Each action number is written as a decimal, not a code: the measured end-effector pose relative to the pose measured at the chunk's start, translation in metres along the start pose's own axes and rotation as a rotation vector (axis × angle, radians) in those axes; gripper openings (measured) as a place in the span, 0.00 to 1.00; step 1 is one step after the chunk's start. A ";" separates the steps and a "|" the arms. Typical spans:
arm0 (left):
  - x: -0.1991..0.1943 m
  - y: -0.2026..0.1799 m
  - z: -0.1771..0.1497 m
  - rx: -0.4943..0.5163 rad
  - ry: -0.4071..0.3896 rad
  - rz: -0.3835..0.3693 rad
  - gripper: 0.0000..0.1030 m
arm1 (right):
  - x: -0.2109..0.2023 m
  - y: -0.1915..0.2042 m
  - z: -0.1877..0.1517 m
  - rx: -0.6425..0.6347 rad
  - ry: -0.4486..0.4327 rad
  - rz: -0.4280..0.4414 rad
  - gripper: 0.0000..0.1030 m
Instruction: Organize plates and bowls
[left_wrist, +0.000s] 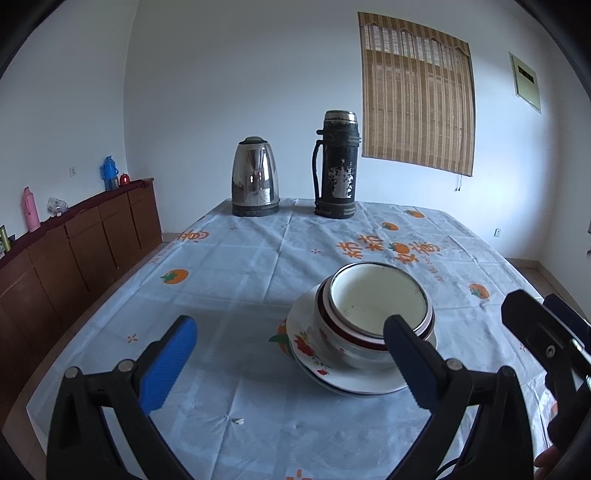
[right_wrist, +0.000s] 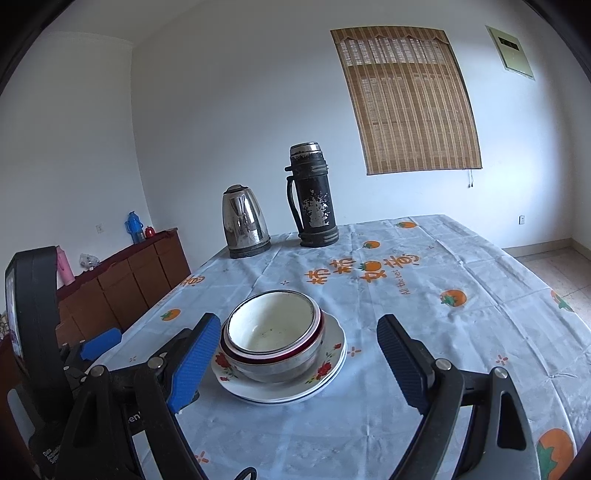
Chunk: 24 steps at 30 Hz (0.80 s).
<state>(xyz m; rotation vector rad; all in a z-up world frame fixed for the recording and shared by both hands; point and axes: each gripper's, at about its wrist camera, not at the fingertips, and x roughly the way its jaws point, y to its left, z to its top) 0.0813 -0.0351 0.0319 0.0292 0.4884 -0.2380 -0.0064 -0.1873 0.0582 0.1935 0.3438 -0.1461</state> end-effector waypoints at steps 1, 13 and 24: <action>0.000 0.000 0.000 -0.001 -0.001 -0.003 1.00 | -0.001 0.000 0.000 0.000 -0.004 -0.004 0.85; 0.001 -0.006 0.002 0.010 0.000 0.002 1.00 | -0.001 -0.003 0.001 -0.007 -0.007 -0.013 0.85; -0.010 -0.007 0.004 0.020 -0.025 0.004 1.00 | -0.011 -0.009 0.000 0.017 -0.031 -0.026 0.85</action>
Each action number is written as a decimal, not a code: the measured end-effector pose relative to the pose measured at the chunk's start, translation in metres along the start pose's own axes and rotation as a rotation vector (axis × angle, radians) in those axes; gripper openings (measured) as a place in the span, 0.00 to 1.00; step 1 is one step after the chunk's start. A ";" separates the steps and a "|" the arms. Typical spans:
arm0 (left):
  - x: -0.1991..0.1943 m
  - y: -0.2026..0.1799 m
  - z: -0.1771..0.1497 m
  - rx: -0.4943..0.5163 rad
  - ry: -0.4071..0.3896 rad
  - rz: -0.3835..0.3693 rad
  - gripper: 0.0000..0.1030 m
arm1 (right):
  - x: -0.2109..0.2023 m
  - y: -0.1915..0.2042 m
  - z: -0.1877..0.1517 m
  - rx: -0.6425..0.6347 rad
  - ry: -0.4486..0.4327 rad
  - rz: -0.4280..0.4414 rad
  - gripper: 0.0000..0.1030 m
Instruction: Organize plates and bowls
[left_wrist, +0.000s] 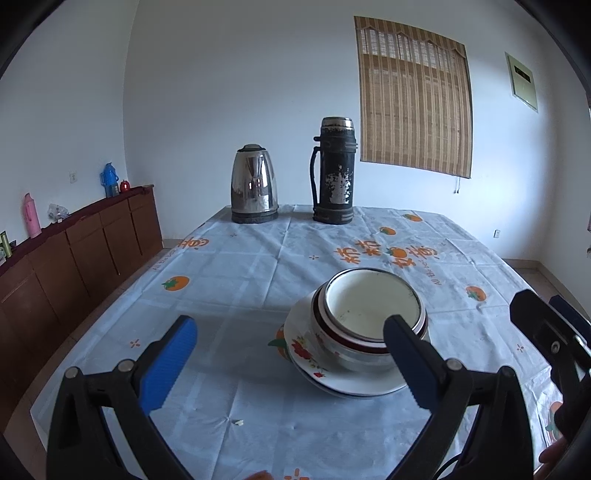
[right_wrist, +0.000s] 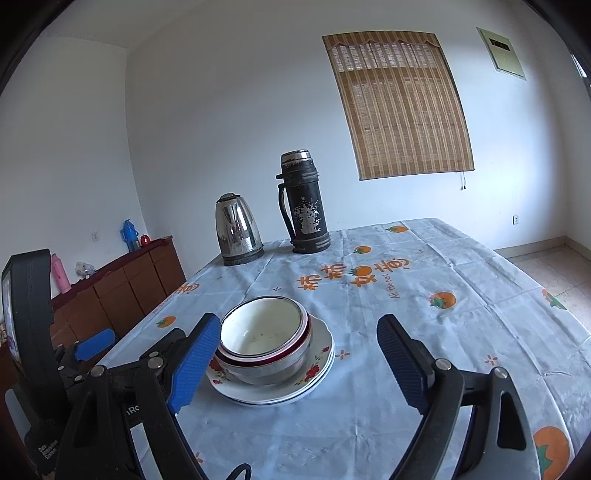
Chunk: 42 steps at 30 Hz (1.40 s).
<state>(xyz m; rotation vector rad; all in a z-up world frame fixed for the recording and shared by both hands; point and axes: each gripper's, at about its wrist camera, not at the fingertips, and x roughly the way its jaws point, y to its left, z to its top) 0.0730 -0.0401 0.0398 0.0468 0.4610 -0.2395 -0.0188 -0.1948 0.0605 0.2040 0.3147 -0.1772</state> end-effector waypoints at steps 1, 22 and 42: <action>-0.001 0.000 0.000 0.005 -0.004 0.001 1.00 | -0.001 0.000 0.000 0.002 -0.003 -0.001 0.85; -0.011 -0.003 0.006 0.022 -0.054 0.018 1.00 | -0.012 0.002 0.003 0.007 -0.028 0.003 0.85; -0.002 -0.007 0.005 0.025 -0.041 0.040 1.00 | -0.003 -0.002 0.004 0.020 -0.007 0.003 0.85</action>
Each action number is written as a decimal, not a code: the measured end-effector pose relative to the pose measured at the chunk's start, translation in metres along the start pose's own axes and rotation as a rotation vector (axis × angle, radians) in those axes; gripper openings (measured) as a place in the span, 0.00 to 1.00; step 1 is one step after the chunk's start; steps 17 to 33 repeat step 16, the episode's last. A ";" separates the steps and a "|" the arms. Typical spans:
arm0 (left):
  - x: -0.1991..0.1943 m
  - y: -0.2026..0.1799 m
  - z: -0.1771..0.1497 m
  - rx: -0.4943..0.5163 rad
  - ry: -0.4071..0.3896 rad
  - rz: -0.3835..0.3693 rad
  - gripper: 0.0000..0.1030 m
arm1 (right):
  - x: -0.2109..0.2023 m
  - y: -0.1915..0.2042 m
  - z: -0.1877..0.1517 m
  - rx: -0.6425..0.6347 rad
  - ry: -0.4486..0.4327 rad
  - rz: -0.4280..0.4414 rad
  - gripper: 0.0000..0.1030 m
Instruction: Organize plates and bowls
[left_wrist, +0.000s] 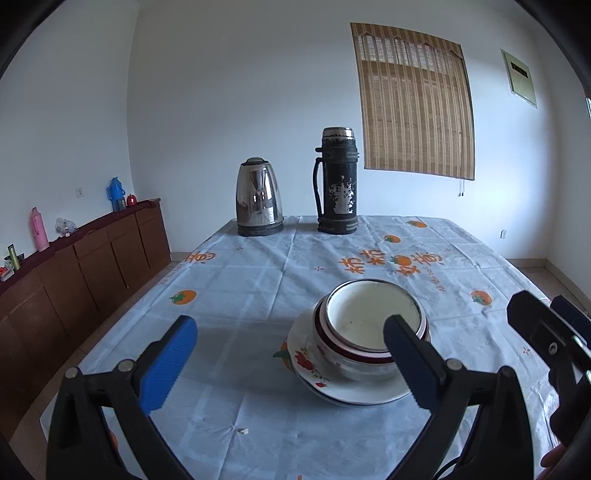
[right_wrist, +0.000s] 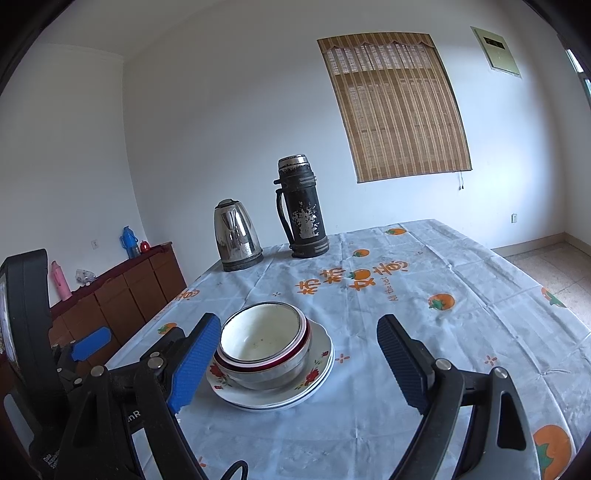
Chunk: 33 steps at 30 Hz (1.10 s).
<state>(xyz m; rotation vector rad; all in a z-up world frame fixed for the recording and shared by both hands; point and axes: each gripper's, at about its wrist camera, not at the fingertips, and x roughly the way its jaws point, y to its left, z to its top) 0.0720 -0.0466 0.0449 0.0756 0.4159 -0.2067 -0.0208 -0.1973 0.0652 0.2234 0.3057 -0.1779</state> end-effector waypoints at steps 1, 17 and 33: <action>0.000 0.000 0.000 0.002 -0.005 0.001 1.00 | 0.000 -0.001 0.000 0.001 0.000 -0.001 0.85; -0.005 -0.005 0.000 0.015 -0.020 0.005 1.00 | 0.001 -0.003 -0.003 0.007 0.005 -0.006 0.85; -0.005 -0.005 0.000 0.015 -0.020 0.005 1.00 | 0.001 -0.003 -0.003 0.007 0.005 -0.006 0.85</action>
